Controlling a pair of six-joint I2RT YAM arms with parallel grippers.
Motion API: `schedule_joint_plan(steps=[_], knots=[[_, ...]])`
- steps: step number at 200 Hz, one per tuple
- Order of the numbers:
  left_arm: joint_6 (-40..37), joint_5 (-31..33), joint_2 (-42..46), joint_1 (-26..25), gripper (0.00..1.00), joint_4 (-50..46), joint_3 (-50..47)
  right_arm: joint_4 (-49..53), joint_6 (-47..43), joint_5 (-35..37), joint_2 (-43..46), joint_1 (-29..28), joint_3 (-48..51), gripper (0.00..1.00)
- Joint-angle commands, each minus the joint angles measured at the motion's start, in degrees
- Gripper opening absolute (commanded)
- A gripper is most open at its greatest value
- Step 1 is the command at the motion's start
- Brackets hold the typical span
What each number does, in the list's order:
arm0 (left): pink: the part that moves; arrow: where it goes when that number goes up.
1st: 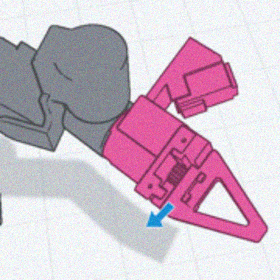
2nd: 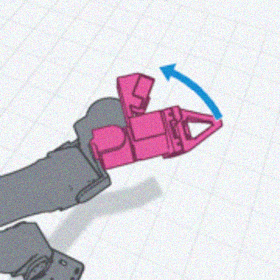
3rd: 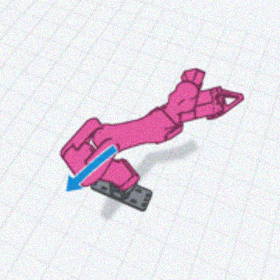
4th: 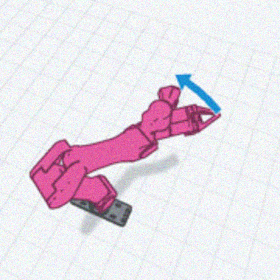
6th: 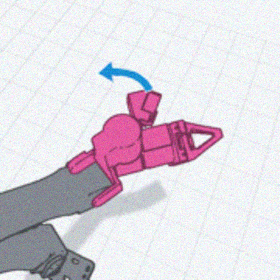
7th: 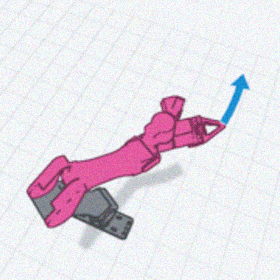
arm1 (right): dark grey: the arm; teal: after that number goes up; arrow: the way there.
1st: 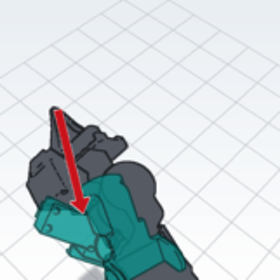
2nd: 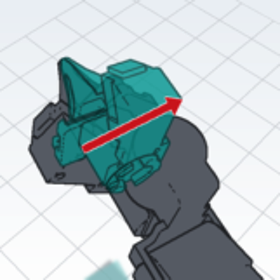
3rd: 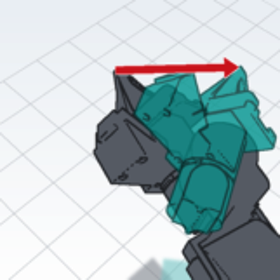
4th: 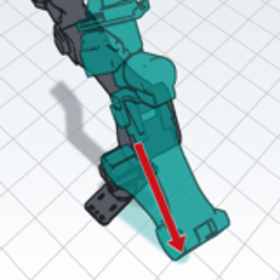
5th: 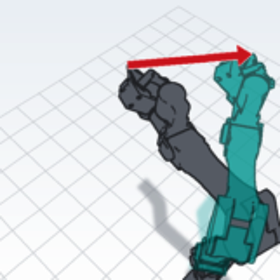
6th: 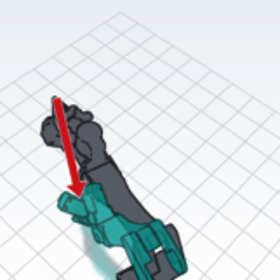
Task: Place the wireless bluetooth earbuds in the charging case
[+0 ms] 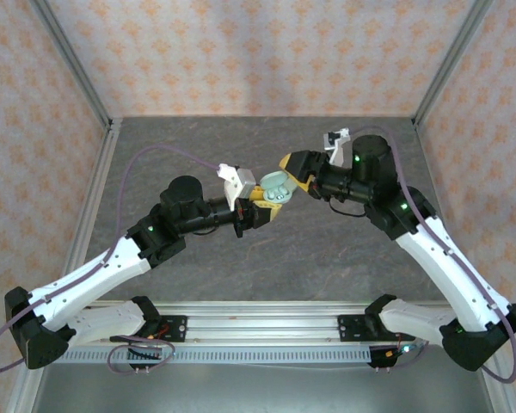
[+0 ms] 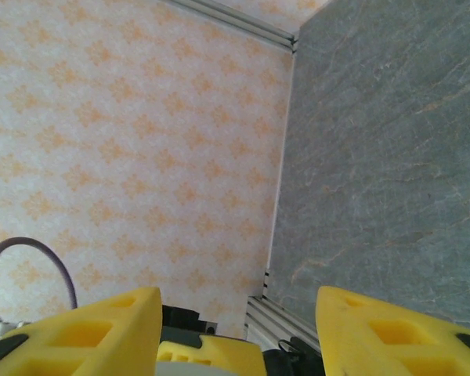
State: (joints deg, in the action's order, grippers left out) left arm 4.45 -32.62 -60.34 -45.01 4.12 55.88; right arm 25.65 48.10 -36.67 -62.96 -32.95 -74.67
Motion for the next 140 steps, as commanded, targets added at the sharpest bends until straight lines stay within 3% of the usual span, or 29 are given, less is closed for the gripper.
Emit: schedule_joint_plan(steps=[1,140], knots=[[-0.7,-0.9,1.7,-0.4,0.27,0.2,0.6,0.5,-2.2,-2.7,0.3,0.2,-2.0,0.55],[-0.2,2.0,3.1,-0.4,0.27,0.9,-0.5,4.0,-3.4,-5.7,5.5,0.2,0.7,0.56]])
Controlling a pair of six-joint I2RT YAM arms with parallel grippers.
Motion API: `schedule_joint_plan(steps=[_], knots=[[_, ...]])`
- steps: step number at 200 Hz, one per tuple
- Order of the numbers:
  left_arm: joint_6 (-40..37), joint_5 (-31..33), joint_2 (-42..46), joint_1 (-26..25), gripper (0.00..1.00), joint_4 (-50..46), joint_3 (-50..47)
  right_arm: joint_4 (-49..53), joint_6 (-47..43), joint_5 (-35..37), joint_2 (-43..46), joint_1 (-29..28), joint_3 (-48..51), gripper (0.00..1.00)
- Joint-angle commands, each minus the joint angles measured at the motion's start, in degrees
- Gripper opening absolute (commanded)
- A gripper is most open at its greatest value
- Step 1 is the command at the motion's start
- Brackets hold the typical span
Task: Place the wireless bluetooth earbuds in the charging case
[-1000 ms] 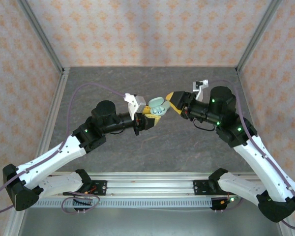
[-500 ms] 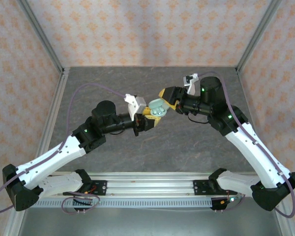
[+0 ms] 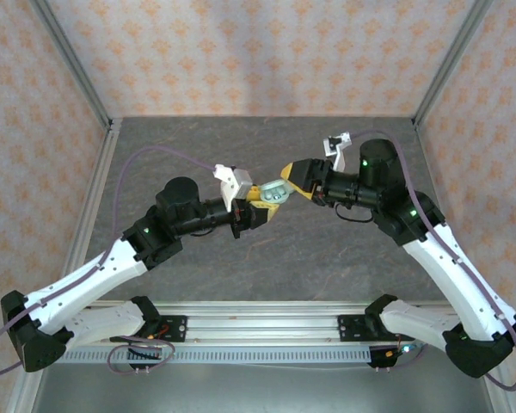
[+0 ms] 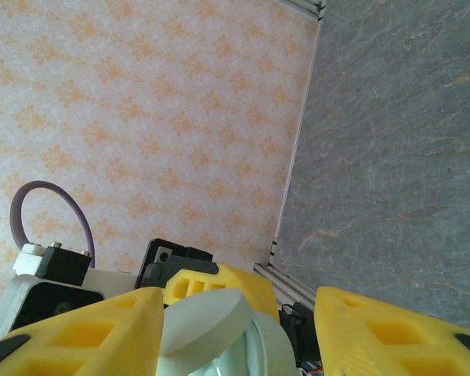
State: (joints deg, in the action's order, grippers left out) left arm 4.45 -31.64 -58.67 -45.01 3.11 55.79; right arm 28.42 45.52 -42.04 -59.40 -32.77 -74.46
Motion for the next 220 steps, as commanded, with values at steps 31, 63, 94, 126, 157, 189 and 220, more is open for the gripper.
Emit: schedule_joint_plan(steps=[31,63,94,126,157,189,220], knots=[[0.0,1.0,1.5,-0.4,0.27,2.2,-0.6,0.5,0.7,0.2,3.1,0.1,1.8,0.61],[0.3,1.0,1.2,-0.4,0.27,2.6,-0.5,-3.6,4.6,-1.5,3.8,0.0,4.2,0.64],[0.8,1.0,0.9,-0.4,0.27,3.4,-0.5,-8.5,8.4,-3.0,3.9,-0.2,7.2,0.64],[0.9,1.0,0.5,-0.4,0.27,3.4,-0.2,-12.4,11.0,-3.2,3.6,-1.4,9.3,0.63],[0.7,1.3,0.0,-0.4,0.27,2.3,-0.1,-16.3,13.3,-4.1,2.0,-2.9,10.3,0.49],[0.1,2.3,0.1,-0.4,0.27,0.6,-0.3,-18.3,14.4,-4.4,0.7,-3.3,10.4,0.32],[-0.7,4.3,0.7,-0.4,0.27,-1.2,-0.8,-20.3,15.7,-4.5,-0.4,-3.3,11.0,0.2]])
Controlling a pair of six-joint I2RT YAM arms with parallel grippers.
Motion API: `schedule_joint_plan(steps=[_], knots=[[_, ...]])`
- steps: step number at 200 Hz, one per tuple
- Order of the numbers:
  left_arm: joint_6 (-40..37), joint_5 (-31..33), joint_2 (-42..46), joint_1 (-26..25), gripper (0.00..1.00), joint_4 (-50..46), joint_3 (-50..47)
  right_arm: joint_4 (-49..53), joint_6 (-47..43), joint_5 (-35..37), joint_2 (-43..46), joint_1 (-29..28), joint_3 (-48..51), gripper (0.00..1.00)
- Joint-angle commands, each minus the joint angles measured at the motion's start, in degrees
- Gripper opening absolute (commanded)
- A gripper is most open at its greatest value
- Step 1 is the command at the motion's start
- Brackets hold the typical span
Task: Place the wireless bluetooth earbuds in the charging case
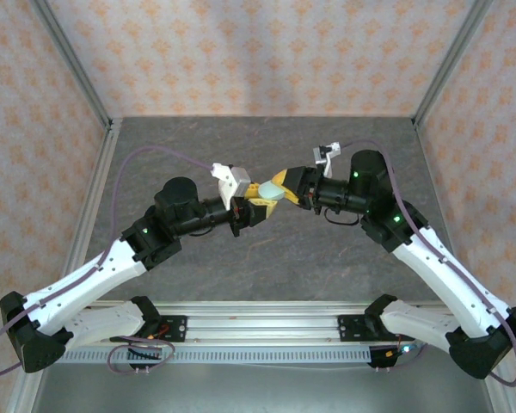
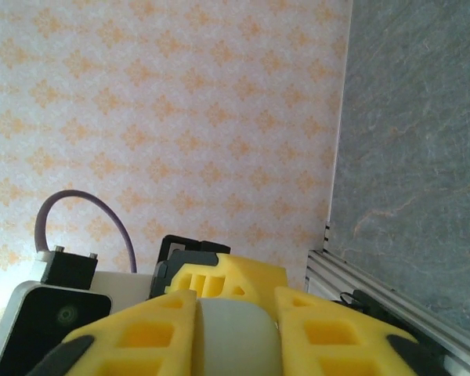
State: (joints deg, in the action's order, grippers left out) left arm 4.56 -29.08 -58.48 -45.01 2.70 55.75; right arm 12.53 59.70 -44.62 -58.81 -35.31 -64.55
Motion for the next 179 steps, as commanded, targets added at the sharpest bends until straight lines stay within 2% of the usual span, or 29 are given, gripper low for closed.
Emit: schedule_joint_plan(steps=[1,13,26,81,106,143,179], knots=[[-0.8,1.8,0.5,-0.4,0.27,-0.8,-0.7,-4.5,1.6,-1.9,-1.0,-0.8,1.2,0.2],[-1.3,3.8,0.8,-0.4,0.28,-2.5,-0.6,-5.9,2.7,-1.0,-1.4,-0.8,2.0,0.18],[-2.2,5.7,1.3,-0.4,0.35,-4.3,-0.5,-7.4,3.7,-0.3,-2.0,-0.8,2.7,0.17],[-4.0,13.5,3.4,-0.4,0.82,-10.8,-1.8,-8.9,2.7,3.6,-8.1,0.1,3.3,0.15],[-5.4,18.7,4.9,-0.3,0.99,-15.8,-2.0,-10.4,1.0,5.3,-12.6,1.9,4.8,0.14],[-7.3,26.3,7.6,-0.2,1.0,-20.0,-4.3,-10.5,-8.3,9.6,-20.0,4.6,7.7,0.14],[-6.5,28.6,7.9,0.0,1.0,-20.5,-7.7,-22.0,-7.7,11.4,-27.7,8.6,17.7,0.13]])
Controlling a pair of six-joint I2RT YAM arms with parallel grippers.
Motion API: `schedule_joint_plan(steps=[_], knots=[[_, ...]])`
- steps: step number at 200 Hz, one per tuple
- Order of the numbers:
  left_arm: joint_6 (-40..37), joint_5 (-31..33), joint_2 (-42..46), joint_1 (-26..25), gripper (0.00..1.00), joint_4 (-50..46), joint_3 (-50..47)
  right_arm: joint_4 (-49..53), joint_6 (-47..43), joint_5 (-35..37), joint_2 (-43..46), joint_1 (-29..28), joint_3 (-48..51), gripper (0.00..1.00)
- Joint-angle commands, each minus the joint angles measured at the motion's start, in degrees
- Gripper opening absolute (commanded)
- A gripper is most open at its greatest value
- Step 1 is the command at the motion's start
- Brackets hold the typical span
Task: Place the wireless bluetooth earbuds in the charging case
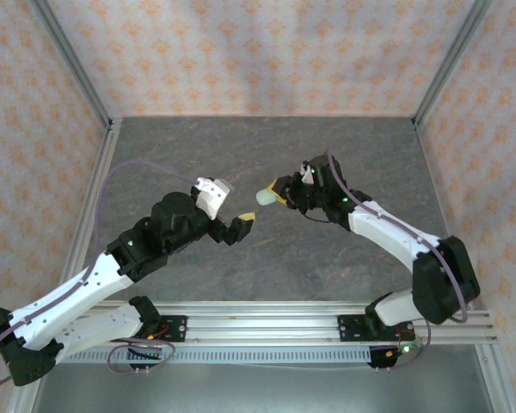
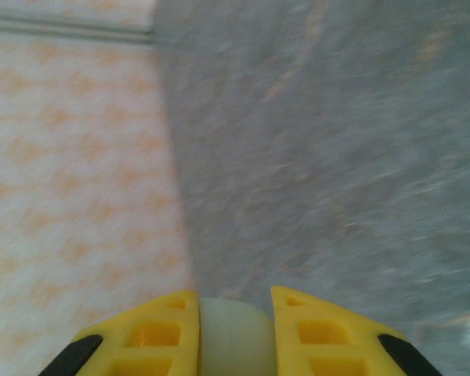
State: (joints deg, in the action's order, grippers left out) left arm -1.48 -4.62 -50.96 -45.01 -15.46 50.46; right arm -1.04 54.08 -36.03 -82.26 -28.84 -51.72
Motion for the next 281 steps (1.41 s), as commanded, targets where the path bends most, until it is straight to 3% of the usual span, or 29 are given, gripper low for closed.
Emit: schedule_joint_plan(steps=[1,76,93,128,155,188,227,247,264,281], knots=[[-0.5,4.1,0.3,0.1,1.0,-2.3,-2.5,-8.6,-2.1,2.8,-4.5,2.2,5.1,0.13],[2.0,5.3,-2.1,3.8,1.0,0.8,-6.2,-14.0,-4.4,-1.4,-17.1,3.1,6.6,0.14],[2.2,4.6,-2.9,4.7,1.0,1.7,-6.6,-15.2,-4.7,-1.9,-18.2,3.0,7.6,0.21],[1.6,4.6,-3.9,6.3,1.0,2.1,-6.3,-15.3,-4.6,-1.9,-18.2,3.3,8.7,0.45],[1.8,4.5,-4.6,10.6,1.0,0.9,-3.8,-8.5,-6.6,1.0,-13.8,4.3,7.8,0.57],[1.5,7.0,-6.4,16.2,1.0,0.5,-0.2,9.7,-17.3,11.0,-4.1,6.8,3.4,0.67],[0.8,12.4,-10.0,26.9,1.0,3.2,5.4,24.9,-33.1,32.2,4.7,11.6,-2.7,0.82],[-2.2,14.2,-12.0,30.1,1.0,5.2,5.1,23.7,-40.5,44.9,7.7,13.6,-2.3,1.0],[-3.7,17.0,-12.8,31.6,1.0,7.5,2.5,16.3,-46.5,53.4,9.5,15.4,1.8,0.99],[-5.5,19.0,-12.3,32.3,1.0,13.4,-3.7,5.0,-51.5,56.4,10.3,17.6,7.8,0.99]])
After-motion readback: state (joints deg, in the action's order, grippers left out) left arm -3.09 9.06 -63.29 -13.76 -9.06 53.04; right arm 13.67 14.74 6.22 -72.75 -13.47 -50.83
